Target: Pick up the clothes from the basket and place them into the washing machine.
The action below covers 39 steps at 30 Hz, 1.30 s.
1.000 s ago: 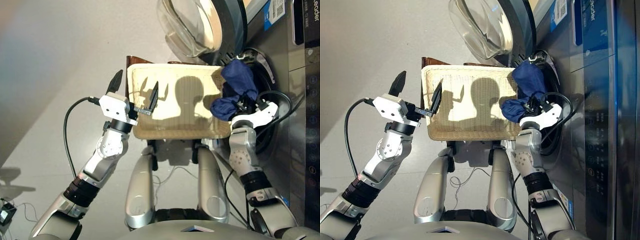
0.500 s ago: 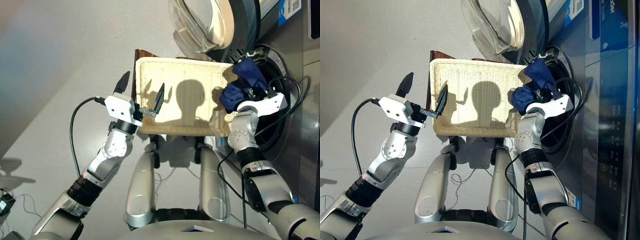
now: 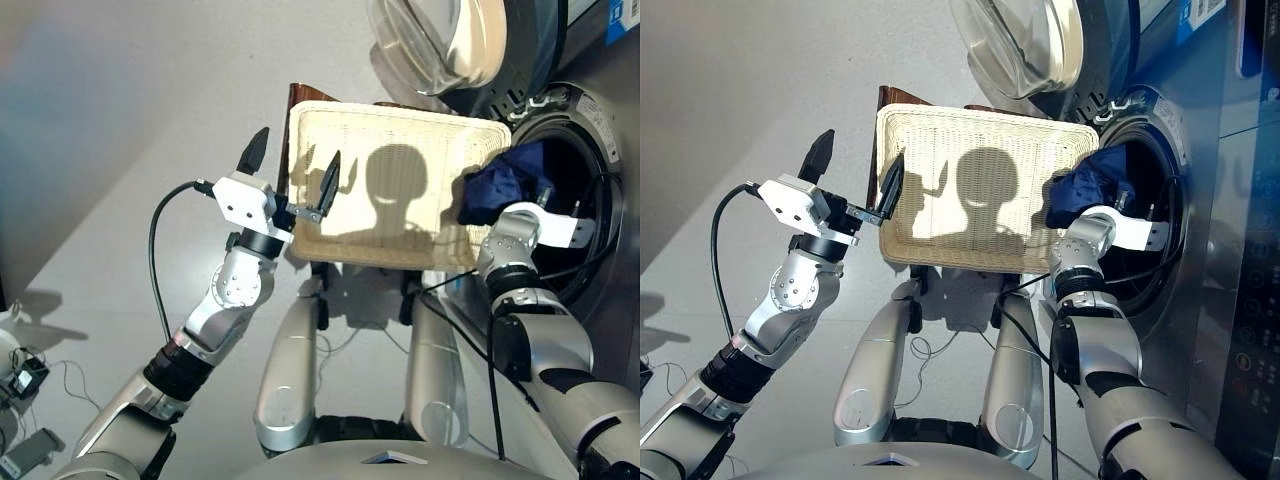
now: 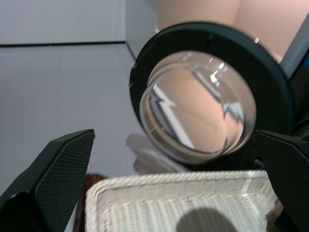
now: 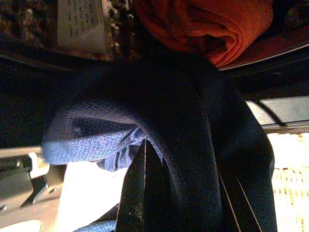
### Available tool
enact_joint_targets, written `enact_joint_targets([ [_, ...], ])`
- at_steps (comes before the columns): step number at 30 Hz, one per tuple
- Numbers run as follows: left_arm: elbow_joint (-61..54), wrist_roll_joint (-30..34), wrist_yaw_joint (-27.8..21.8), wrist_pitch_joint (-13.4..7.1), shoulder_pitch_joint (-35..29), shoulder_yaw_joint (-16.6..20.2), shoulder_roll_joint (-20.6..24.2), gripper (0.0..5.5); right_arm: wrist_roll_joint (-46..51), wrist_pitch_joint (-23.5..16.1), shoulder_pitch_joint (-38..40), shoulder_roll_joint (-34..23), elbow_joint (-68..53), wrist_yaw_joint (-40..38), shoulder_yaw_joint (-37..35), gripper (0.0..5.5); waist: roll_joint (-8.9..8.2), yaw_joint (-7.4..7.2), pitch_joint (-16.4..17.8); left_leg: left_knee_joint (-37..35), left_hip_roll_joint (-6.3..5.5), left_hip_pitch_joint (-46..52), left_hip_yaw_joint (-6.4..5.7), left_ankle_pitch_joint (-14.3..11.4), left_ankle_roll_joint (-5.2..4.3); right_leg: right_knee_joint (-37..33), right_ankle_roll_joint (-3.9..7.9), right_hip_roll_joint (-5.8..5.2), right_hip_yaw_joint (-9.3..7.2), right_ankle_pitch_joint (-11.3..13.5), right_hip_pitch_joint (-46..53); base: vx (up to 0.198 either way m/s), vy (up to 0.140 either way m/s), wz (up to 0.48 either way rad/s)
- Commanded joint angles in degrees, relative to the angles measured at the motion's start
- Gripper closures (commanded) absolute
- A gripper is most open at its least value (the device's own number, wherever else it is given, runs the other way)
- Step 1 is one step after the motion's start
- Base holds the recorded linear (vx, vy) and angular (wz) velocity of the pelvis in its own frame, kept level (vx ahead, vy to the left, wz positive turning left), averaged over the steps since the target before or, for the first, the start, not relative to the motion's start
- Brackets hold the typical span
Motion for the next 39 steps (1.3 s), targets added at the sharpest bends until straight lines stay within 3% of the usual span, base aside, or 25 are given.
enact_joint_targets([
  [1, -8.55, 0.71, 1.54, -3.18, -0.28, 2.02, 0.95, 0.00, 2.72, -5.69, 2.35, -6.95, -0.72, -2.93, -5.19, 5.50, 1.81, -0.98, -0.81, 5.14, 0.11, -3.00, -0.03, -2.70, -2.46, -4.40, 3.41, -1.08, 1.70, 2.64, 0.05, 0.000, 0.000, 0.000],
  [7, -9.31, 0.91, 2.69, -3.26, 0.13, 2.54, 1.49, 0.00, 0.36, -7.00, 2.83, -9.06, -1.58, -5.99, -5.95, 5.50, 1.86, -1.35, -0.81, 5.27, 0.17, -4.55, 0.08, -2.45, -2.49, -4.19, 3.35, -0.99, 2.20, 2.86, -1.68, 0.000, 0.000, 0.000],
  [14, -11.65, 1.95, 4.71, -4.49, 0.53, 3.45, 2.77, 0.00, -12.74, -11.59, 2.64, -12.89, -3.72, -17.75, -7.57, 5.50, 2.65, -1.81, -0.81, 5.54, 0.09, -5.57, -0.10, -2.38, -2.20, -3.82, 3.42, -1.05, 2.56, 2.91, -2.93, 0.000, 0.000, 0.000],
  [21, -13.31, 3.38, 6.14, -5.72, 0.83, 4.53, 4.80, 0.00, -21.72, -10.54, 4.87, -15.50, -3.35, -26.86, -9.22, 5.50, 2.62, -2.28, -0.81, 5.43, 0.12, -5.96, -0.28, -2.25, -2.23, -3.59, 3.55, -1.05, 2.75, 2.91, -3.24, 0.000, 0.000, 0.000],
  [39, -15.63, 2.51, 5.74, -6.97, 3.01, 7.94, 6.53, 0.00, -27.47, -11.86, 9.03, -20.62, -7.40, -28.49, -11.27, 5.50, 1.56, -2.93, -0.81, 6.77, -0.01, -7.54, 0.09, -2.90, -2.17, -2.72, 3.69, -1.28, 3.54, 2.96, -4.63, 0.000, 0.000, 0.000],
])
